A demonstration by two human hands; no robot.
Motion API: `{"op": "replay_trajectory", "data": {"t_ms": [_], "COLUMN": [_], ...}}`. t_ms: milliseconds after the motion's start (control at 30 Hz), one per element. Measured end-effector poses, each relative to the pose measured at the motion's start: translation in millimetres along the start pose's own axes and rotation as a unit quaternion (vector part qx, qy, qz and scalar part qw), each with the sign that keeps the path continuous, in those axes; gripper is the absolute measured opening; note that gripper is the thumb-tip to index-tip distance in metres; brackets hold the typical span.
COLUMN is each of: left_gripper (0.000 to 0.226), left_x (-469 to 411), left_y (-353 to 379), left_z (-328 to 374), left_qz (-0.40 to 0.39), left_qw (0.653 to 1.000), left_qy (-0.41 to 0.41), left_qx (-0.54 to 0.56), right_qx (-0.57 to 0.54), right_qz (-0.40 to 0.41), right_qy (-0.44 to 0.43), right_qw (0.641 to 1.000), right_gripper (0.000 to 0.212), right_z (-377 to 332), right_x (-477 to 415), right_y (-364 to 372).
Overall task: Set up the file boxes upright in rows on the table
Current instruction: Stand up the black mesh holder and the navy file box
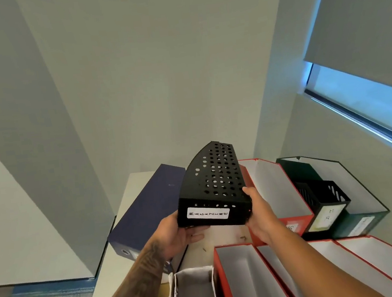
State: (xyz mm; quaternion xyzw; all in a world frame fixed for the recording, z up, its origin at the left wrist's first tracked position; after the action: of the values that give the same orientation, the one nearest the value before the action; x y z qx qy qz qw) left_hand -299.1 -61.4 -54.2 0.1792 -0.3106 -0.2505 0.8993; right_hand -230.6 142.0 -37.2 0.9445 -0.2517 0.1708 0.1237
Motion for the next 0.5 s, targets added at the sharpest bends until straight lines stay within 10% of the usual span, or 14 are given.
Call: {"op": "replay_trajectory", "data": {"t_ms": [267,500], "left_gripper": [0.044,0.037], "left_x": [-14,-43], "left_y": [2,14], "left_z": [5,-12], "left_qz": [0.078,0.147], "left_qw": [0.995,0.983], "left_qy": [0.068,0.074], "left_qx": [-0.008,-0.087], "right_qx": [0.296,0.41], "right_qz": [0.089,-0.02], "right_qy": [-0.151,-0.211], "right_qw": [0.939,0.887], "right_gripper": [0.028,0.053], "right_z": [-31,-37], "right_x": [1,7], "right_y": [-25,-9]}}
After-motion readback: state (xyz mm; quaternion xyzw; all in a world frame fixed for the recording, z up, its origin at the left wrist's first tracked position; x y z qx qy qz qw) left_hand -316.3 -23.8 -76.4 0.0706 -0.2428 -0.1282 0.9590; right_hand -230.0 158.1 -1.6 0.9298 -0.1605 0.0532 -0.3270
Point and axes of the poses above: each hand's wrist, its own x-axis away from the middle knuckle, its own y-axis out of the palm, z = x × y, the point moved 8 cm from there along -x, towards the middle knuckle, and after that the axes turned 6 degrees about x, right-handed, at the moved point
